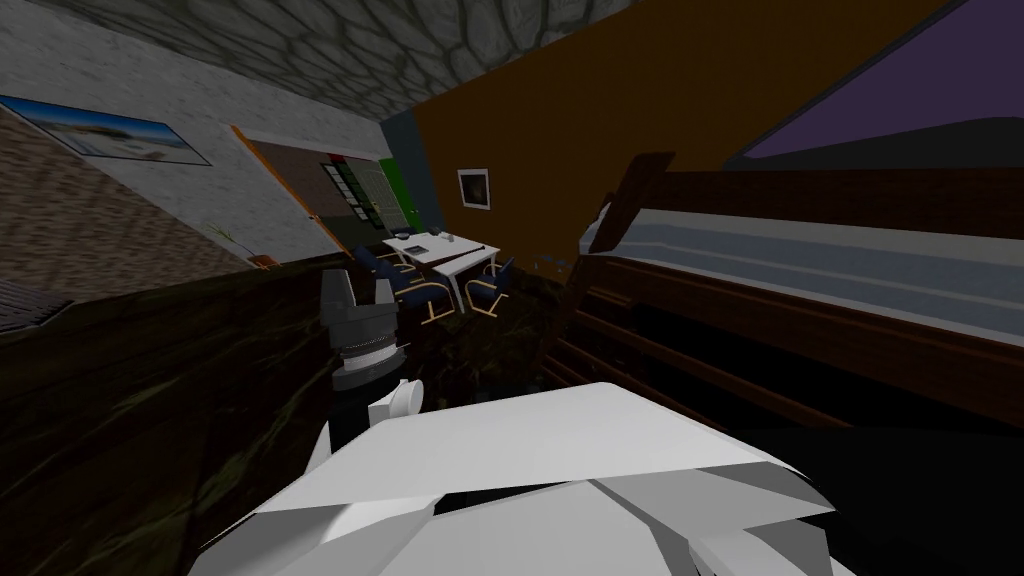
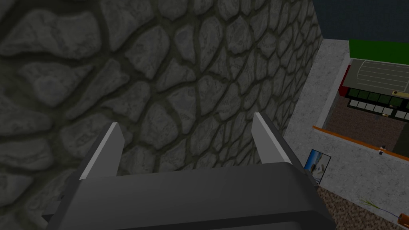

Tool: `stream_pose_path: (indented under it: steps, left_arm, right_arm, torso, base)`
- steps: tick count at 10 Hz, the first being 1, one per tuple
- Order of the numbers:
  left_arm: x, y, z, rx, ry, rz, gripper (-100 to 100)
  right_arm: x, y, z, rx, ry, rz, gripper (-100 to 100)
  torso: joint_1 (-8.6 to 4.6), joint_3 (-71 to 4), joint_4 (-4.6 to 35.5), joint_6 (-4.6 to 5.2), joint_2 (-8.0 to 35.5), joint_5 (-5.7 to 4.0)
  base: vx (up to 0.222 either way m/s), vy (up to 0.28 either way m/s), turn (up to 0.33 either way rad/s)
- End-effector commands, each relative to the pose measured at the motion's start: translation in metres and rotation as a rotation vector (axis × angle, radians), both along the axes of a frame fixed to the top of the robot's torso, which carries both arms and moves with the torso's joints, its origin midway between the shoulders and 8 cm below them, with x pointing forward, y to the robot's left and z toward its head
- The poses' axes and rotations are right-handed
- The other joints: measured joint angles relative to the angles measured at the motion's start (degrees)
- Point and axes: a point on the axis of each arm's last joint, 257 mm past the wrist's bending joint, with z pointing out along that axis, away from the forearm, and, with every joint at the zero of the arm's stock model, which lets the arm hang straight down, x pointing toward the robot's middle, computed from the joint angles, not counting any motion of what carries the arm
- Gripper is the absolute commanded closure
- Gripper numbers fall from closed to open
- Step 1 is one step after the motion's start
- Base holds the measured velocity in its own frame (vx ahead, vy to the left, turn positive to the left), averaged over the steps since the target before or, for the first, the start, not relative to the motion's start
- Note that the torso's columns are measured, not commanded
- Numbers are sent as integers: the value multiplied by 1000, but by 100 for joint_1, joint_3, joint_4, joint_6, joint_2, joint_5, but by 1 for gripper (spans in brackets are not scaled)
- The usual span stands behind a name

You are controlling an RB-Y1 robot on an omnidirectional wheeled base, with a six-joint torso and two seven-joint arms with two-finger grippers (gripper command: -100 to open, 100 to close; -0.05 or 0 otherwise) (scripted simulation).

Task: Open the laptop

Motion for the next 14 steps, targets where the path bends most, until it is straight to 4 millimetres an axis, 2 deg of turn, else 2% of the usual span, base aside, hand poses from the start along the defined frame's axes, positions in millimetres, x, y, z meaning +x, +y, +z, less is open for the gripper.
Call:
stream_pose_path:
  steps: [1,3,5,10,14]
  left_arm:
    - [0,0,0,0,0,0,0]
    - [0,0,0,0,0,0,0]
    - [0,0,0,0,0,0,0]
    - [0,0,0,0,0,0,0]
    - [0,0,0,0,0,0,0]
  right_arm:
    - [5,-10,-14,-36,46,-42,-100]
    - [7,-10,-16,-66,69,-58,-100]
    - [9,-10,-18,-95,91,-75,-100]
    - [15,-12,-23,-183,157,-133,-100]
    - [15,-12,-21,-210,168,-151,-100]
  torso:
    - [-9,2,-2,-5,8,-5]
    - [1,-25,-6,12,-50,-2]
    - [-9,-42,-29,-34,-55,5]
    - [-34,-43,-28,-6,-60,-27]
    - [-40,-42,-30,-9,-55,-28]
  base:
    - [-178,-142,92]
    - [-80,-95,12]
    - [-156,-147,128]
    - [-130,-119,94]
    - [-63,-66,59]
